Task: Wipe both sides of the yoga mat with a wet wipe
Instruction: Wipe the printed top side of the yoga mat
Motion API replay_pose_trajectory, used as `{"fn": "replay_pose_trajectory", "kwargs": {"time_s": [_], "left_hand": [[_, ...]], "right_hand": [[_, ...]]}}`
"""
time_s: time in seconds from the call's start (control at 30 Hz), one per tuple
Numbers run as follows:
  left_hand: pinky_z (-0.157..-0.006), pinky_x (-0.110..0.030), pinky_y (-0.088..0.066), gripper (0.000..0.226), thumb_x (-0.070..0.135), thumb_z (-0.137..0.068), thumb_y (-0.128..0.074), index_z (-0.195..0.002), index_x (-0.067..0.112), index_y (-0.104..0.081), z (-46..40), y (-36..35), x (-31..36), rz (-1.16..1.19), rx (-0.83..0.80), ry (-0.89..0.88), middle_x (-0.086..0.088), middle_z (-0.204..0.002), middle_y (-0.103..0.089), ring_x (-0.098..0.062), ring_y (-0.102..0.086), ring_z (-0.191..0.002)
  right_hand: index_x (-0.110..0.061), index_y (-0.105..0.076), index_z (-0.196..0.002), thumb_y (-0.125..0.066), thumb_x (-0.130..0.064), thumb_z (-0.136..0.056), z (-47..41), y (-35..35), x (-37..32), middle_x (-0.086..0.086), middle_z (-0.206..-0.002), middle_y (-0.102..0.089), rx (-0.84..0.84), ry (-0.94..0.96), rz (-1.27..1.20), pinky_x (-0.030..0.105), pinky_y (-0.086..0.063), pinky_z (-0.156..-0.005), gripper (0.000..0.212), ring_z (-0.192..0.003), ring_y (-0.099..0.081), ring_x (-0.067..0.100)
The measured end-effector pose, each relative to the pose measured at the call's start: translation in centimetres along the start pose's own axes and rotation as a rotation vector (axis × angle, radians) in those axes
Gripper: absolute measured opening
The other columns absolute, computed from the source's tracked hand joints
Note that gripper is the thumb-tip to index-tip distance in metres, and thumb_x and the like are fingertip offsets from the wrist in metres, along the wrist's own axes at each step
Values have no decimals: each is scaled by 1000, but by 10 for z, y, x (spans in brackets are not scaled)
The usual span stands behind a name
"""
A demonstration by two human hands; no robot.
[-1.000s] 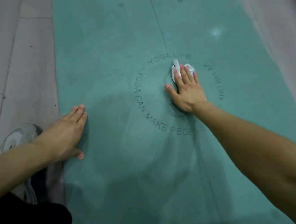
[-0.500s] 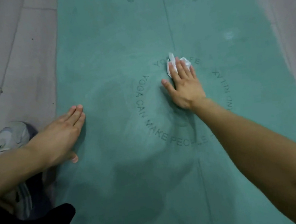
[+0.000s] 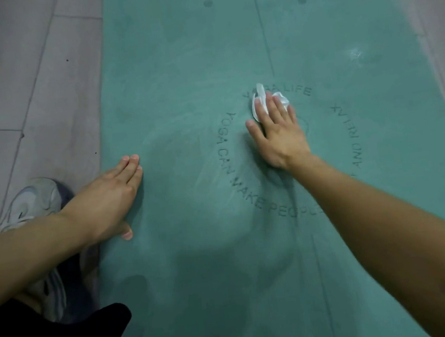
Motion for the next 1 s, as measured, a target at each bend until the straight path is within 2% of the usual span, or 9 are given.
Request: {"fn": "replay_pose_trajectory", "kwargs": {"time_s": [0.07, 0.2, 0.27, 0.47, 0.53, 0.67, 0.8, 0.93, 1.0], "left_hand": [[-120, -26, 13, 153, 62, -57, -93, -163, -4, -4, 1, 2, 0, -5, -2, -9, -22, -172, 6, -30, 0, -162], [-121, -26, 12, 154, 63, -57, -92, -164, -2, -3, 5, 4, -2, 3, -9, -19, -19, -172, 9, -28, 2, -162], [-120, -25, 14, 152, 65, -62, -89, -164, 0, 4, 5, 3, -3, 13, -28, -17, -17, -172, 16, -25, 8, -161], [-126, -26, 11, 153, 66, -63, -88, -164, 3, 7, 5, -2, -6, 46, -8, -24, -14, -171, 21, -23, 13, -161], [-129, -29, 6, 154, 67, -62, -88, -165, 3, 7, 6, -2, -6, 54, -2, -23, -14, -171, 21, -23, 13, -161], [-131, -31, 1, 154, 64, -61, -90, -165, 2, 5, 8, 0, -8, 82, -3, -26, -16, -172, 18, -25, 9, -161], [-131, -35, -5, 154, 69, -62, -88, -165, 0, 3, 11, 2, -8, 56, 30, -53, -18, -173, 15, -28, 5, -162], [-122, -39, -34, 151, 75, -51, -88, -164, 8, -15, 19, 9, -13, 27, 109, -11, -13, -170, -17, -26, -24, -156], [-104, -38, -47, 141, 81, -43, -85, -156, 15, -33, 23, 11, -17, 19, 174, 28, -3, -144, -44, -23, -46, -133]], "right_hand": [[-23, 5, -168, -5, -75, -102, 23, -17, -46, 4, -174, 18, 17, 80, 9, 52, 5, -131, 85, -160, 20, 23], [-23, -10, -169, -32, -67, -106, 137, -60, -138, 3, -177, 1, -205, 971, 97, 51, -5, -131, 80, -163, 10, 24], [-25, -13, -169, -38, -60, -108, 115, -51, -120, 0, -177, -4, -193, 1108, 120, 50, -8, -131, 75, -163, 5, 23], [-25, 2, -169, 0, -75, -99, -49, 7, -4, 4, -176, 10, -16, -97, -11, 49, 4, -131, 86, -162, 15, 19], [-20, 0, -169, -4, -76, -99, -34, -8, -35, 5, -175, 14, 11, -60, -1, 51, 5, -130, 89, -161, 16, 24], [-23, -1, -169, -24, -68, -106, 85, -53, -150, 3, -176, 12, -103, 657, 102, 53, -1, -131, 81, -161, 16, 25], [-26, -3, -169, -32, -61, -109, 143, -66, -153, 1, -177, 4, -247, 926, 158, 48, -3, -132, 75, -162, 12, 19], [-32, 11, -167, -11, -70, -105, 43, -27, -102, -3, -176, 14, -152, 346, 172, 47, 0, -132, 77, -160, 19, 14], [-28, 11, -167, -5, -76, -99, -9, -11, -82, 0, -175, 15, -137, 13, 82, 45, 7, -131, 85, -160, 20, 15]]}}
Point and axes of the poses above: each hand's wrist, its own z-axis away from the middle knuckle, its own y-axis out of the back of the hand, x = y × z, the point moved 5 cm from there along -z, towards the middle knuckle
